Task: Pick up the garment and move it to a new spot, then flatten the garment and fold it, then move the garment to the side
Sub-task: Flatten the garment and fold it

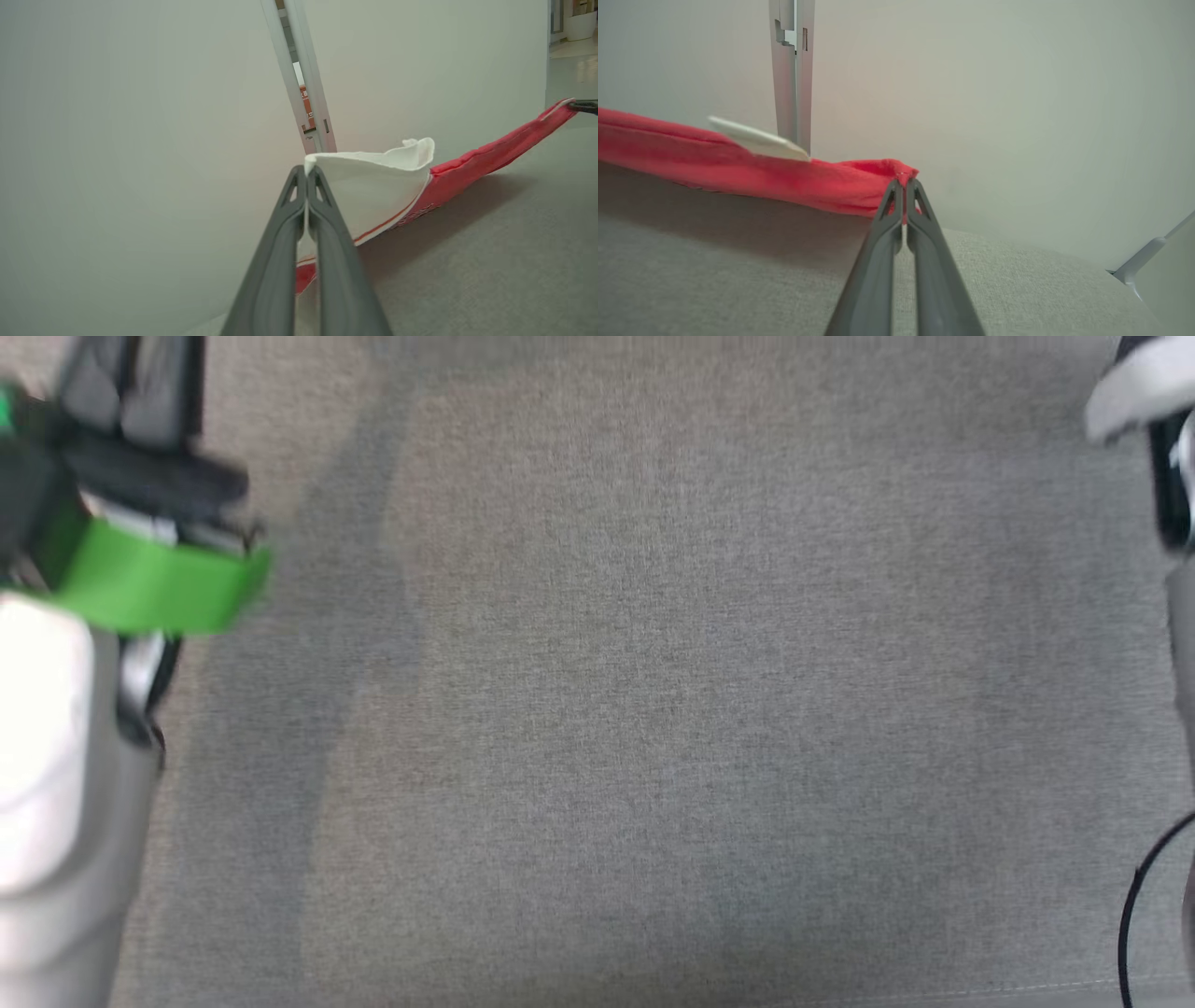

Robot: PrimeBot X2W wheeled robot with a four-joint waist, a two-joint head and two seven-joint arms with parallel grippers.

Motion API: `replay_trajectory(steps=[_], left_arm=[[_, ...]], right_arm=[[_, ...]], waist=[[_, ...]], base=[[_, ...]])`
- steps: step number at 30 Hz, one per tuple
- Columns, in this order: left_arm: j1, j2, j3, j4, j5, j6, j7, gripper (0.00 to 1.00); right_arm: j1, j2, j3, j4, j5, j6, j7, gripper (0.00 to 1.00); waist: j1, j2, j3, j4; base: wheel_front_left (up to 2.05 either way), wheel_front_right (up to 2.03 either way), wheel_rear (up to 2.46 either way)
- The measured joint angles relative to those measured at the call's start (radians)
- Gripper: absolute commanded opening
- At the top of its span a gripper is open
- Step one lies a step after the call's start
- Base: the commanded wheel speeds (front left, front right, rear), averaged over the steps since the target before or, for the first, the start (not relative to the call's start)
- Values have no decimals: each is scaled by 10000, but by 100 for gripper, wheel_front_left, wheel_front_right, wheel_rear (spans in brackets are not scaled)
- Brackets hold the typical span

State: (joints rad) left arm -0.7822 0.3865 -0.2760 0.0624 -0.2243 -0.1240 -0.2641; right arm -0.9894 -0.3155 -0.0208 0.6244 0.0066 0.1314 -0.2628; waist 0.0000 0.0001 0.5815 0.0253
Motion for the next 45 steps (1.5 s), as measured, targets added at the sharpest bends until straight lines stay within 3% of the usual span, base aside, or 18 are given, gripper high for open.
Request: replay_trajectory(steps=[12,26,32,39,45], left_arm=[[5484,-224,426,-775,-153,-38,0,0],[9327,-1183,1034,-2161,38,-25,0,0],[8929,-1041,738,-1816,236,-27,-2,0],[6040,-637,-443,58,217,-42,-6,0],[4100,-606,-784,1425,59,-48,-6,0]], right_arm=[[4953,278,-144,-2033,1055,0,0,0],[8636,566,-1185,-3670,976,0,0,0],[8566,696,-1064,-3361,830,0,0,0],[7052,662,-867,-1894,349,0,0,0],[5800,625,-667,-988,255,0,0,0]], waist=[[0,0,-2671,-3],[-1,0,-4328,16],[-1,0,-4182,-9],[0,0,-3694,-54],[-1,0,-3107,-98]], base=[[0,0,0],[0,0,0],[0,0,0],[0,0,0],[0,0,0]])
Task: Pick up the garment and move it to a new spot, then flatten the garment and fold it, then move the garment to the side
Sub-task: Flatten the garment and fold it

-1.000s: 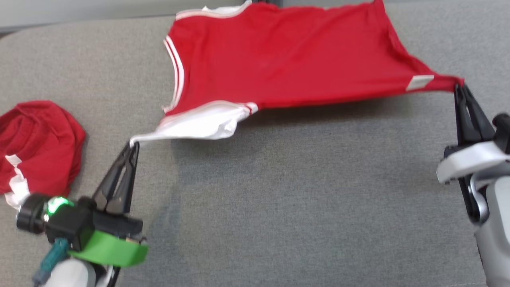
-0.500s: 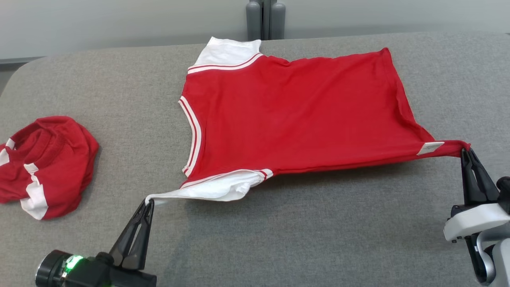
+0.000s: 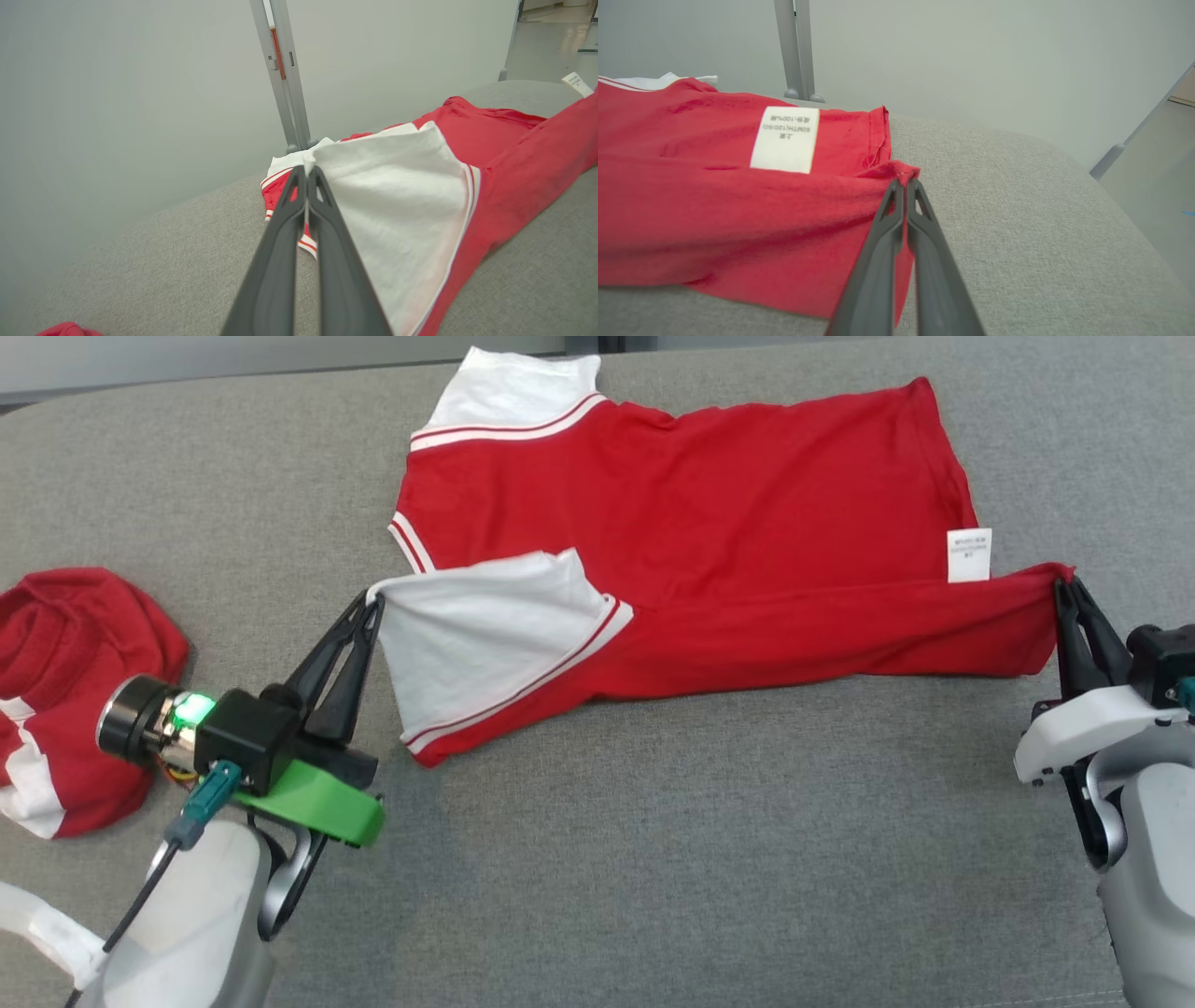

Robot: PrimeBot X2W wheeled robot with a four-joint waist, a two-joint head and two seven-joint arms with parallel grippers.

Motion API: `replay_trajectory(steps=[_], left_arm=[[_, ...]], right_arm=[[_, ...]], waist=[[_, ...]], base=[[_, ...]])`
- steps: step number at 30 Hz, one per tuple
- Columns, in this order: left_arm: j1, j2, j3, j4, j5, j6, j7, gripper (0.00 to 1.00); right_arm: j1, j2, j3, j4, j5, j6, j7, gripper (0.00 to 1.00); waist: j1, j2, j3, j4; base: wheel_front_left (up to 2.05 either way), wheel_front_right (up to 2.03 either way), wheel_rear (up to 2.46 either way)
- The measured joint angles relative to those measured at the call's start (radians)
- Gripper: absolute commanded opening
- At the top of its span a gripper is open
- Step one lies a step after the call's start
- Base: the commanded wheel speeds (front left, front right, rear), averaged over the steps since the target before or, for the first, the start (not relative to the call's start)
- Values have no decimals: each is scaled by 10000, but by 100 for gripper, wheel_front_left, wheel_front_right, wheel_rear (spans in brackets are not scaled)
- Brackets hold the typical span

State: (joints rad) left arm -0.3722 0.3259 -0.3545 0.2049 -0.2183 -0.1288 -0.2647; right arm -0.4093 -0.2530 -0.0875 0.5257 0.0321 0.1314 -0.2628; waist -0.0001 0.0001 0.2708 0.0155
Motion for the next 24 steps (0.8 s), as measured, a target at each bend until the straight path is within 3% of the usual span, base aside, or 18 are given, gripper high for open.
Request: replay_trajectory(steps=[13,14,15,16,21,24], left_arm=[[-2529,-123,-562,1423,495,-2,0,0],[-2583,-188,-543,1547,487,-2,0,0],[-2592,-268,-523,1672,403,-2,0,33],[-2591,-353,-479,1779,349,-2,2,100],[-2116,-627,176,1127,224,58,0,100],[-977,-930,802,686,35,255,-2,100]], right_arm=[[-1583,-142,201,899,-174,0,0,0],[-1612,-148,253,978,-176,0,0,15],[-1630,-155,299,1060,-176,0,0,94],[-1656,-165,324,1076,-174,0,0,100],[-1497,-102,15,593,-182,0,0,100],[-848,-12,-305,38,-190,0,0,100]], waist=[[1,0,1281,93],[1,0,1332,104],[1,0,1382,119],[1,0,1415,137],[1,0,1304,149],[0,0,1110,121]], base=[[0,0,0],[0,0,0],[0,0,0],[0,0,0],[0,0,0],[0,0,0]])
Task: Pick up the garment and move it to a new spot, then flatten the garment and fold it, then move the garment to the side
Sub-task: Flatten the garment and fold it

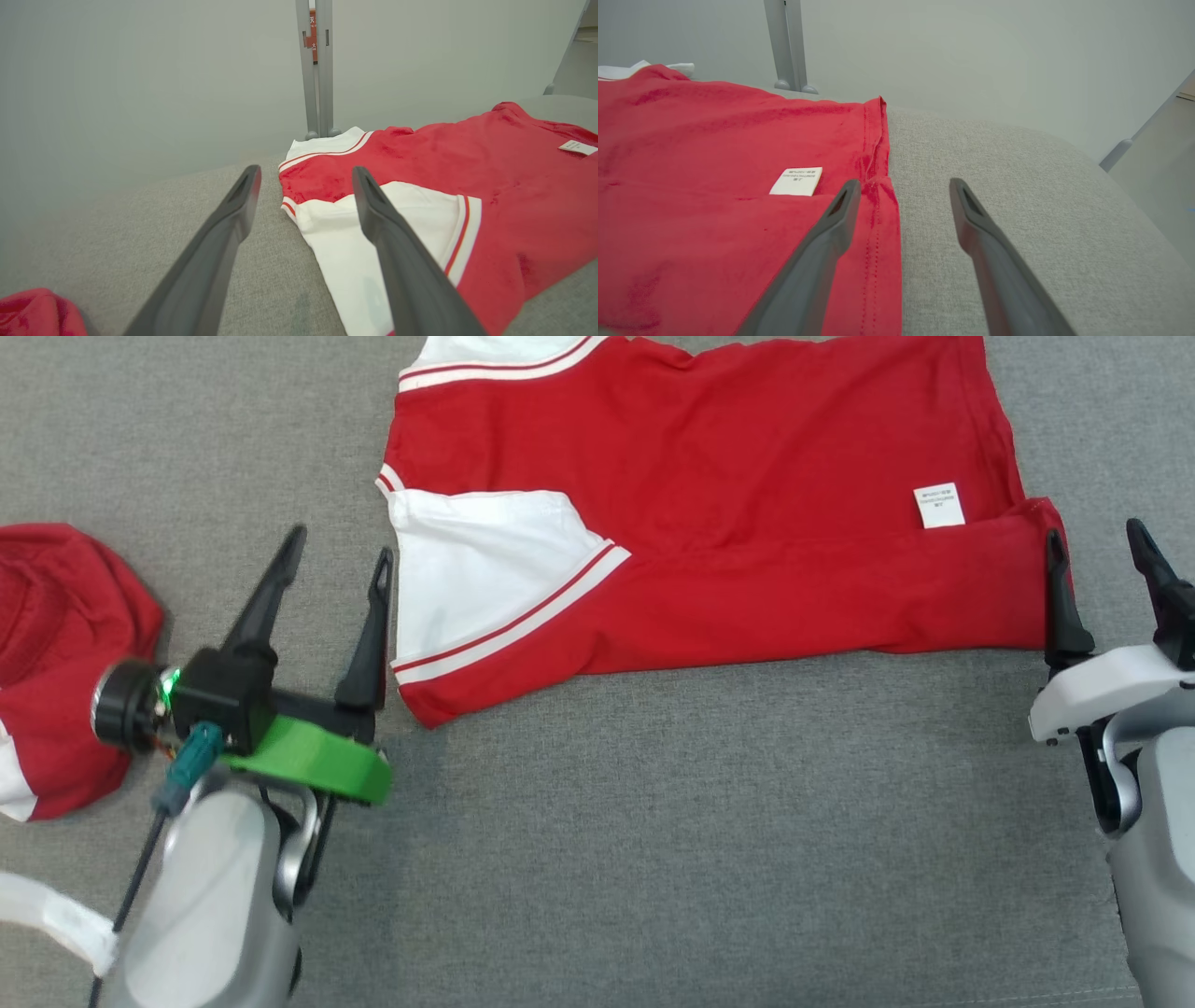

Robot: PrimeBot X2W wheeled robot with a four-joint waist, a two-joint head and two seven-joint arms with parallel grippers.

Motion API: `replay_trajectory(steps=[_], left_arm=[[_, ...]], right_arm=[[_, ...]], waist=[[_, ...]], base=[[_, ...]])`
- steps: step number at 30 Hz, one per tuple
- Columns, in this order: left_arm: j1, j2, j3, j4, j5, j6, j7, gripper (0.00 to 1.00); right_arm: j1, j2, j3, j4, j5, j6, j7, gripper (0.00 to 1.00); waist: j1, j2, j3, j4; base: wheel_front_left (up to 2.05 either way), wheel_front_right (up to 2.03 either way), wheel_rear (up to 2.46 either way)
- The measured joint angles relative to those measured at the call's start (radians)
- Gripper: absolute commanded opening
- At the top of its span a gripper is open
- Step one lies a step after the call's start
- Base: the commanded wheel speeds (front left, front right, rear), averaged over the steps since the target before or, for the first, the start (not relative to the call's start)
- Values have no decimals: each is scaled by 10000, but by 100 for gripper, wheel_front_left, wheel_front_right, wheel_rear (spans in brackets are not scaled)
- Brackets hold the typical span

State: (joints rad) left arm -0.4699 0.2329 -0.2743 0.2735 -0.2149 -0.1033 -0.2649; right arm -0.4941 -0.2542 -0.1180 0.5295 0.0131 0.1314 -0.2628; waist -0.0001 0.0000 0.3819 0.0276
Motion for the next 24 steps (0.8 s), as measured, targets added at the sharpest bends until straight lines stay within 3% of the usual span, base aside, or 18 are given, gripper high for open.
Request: replay_trajectory(steps=[6,16,17,18,19,20,21,22,24], left_arm=[[2353,-842,255,836,-755,-25,6,100],[1887,-1129,-138,2477,-849,-176,4,100],[1806,-1151,-174,2543,-853,-198,6,87],[1714,-1164,-238,2610,-863,-199,4,60],[1643,-1149,-316,2688,-861,-205,4,44],[1591,-1141,-372,2755,-865,-211,4,36],[1565,-1135,-410,2784,-867,-213,6,11],[1522,-1104,-485,2813,-863,-213,6,0],[1468,-1051,-552,2842,-865,-238,4,0]], right_arm=[[1295,437,-514,-936,-4,0,0,100],[1949,748,-529,-1127,-2,0,0,100],[1949,744,-527,-1108,-2,-2,0,100],[1949,742,-522,-1083,-2,-2,0,100],[1948,742,-510,-1055,-2,-2,0,100],[1946,742,-506,-1012,-2,-2,0,100],[1944,742,-499,-961,2,-2,-2,100],[1927,744,-458,-838,35,-2,0,100],[1853,761,-380,-554,171,-2,0,100]], waist=[[0,0,-453,-17],[0,0,-751,-70],[1,0,-745,-84],[0,0,-736,-102],[0,0,-728,-119],[0,0,-720,-131],[0,0,-714,-137],[0,0,-707,-143],[0,0,-697,-142]], base=[[0,0,0],[0,0,0],[0,0,0],[0,0,0],[0,0,0],[0,0,0],[0,0,0],[0,0,0],[0,0,0]])
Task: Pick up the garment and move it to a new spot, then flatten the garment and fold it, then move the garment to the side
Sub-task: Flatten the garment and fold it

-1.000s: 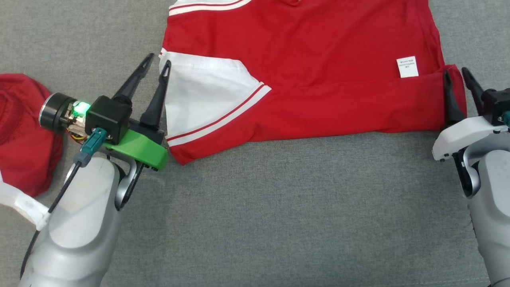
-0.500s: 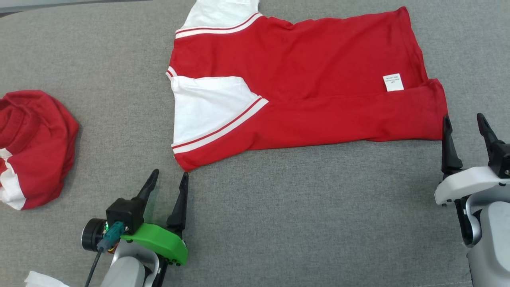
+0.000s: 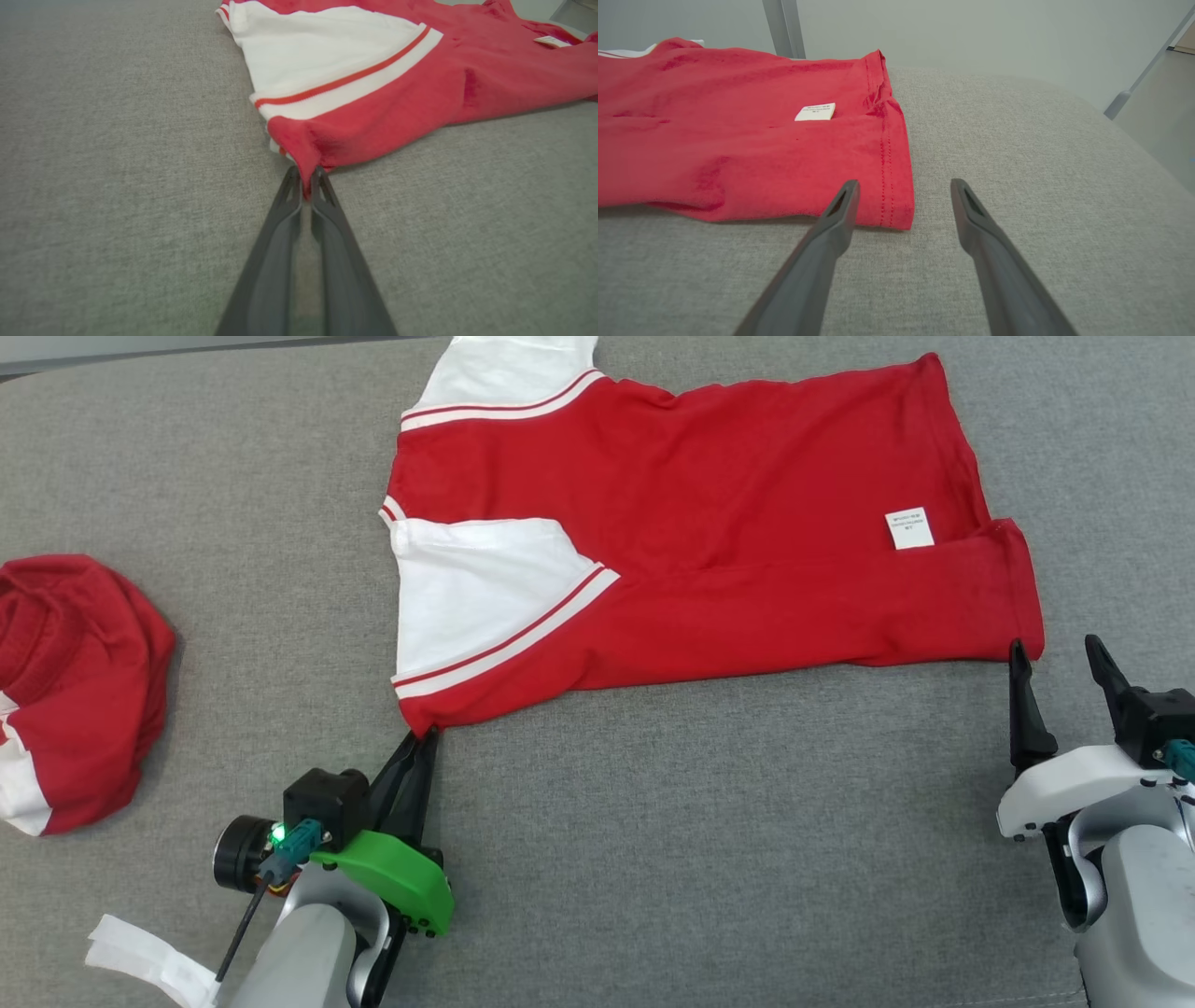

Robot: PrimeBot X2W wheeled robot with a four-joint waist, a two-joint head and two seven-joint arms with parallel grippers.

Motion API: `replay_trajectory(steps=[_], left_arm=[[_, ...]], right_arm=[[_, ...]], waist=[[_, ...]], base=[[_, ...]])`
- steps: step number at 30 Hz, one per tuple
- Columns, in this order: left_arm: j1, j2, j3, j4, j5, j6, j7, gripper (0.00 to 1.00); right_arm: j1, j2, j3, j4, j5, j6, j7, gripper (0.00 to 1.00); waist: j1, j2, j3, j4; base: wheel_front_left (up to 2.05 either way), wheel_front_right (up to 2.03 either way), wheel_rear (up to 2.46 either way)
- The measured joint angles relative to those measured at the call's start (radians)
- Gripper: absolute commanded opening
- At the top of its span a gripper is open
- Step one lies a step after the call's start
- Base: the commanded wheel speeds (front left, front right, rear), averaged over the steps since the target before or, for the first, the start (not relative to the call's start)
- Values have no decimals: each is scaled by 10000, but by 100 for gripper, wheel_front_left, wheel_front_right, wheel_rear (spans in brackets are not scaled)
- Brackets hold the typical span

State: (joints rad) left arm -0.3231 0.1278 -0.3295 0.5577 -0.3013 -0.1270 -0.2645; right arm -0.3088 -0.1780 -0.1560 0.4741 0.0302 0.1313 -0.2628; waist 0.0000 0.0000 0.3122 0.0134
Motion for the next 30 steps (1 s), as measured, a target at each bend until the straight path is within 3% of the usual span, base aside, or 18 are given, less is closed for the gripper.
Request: replay_trajectory(steps=[10,11,12,13,20,30], left_arm=[[-92,516,-581,-102,-77,-12,-4,0],[-102,568,-587,-94,-77,-17,-4,0],[-105,627,-598,-82,-75,-17,-4,0],[-105,667,-606,-79,-75,-17,-4,0],[109,899,-571,-236,-36,-19,-4,0],[1358,1149,-608,-1016,6,-8,-2,0]], right_arm=[[-948,-192,387,1950,679,2,-2,100],[-997,-194,502,2173,805,0,-2,69],[-1085,-244,616,2328,928,0,-6,6],[-1182,-318,725,2429,1018,0,-15,0],[-1157,-583,1323,2464,1662,2,-15,0],[342,-1043,1733,1475,2675,4,-15,0]], waist=[[0,0,103,225],[0,0,106,243],[0,0,95,254],[0,0,76,262],[0,0,-217,233],[0,0,-806,209]], base=[[0,0,0],[0,0,0],[0,0,0],[0,0,0],[0,0,0],[0,0,0]])
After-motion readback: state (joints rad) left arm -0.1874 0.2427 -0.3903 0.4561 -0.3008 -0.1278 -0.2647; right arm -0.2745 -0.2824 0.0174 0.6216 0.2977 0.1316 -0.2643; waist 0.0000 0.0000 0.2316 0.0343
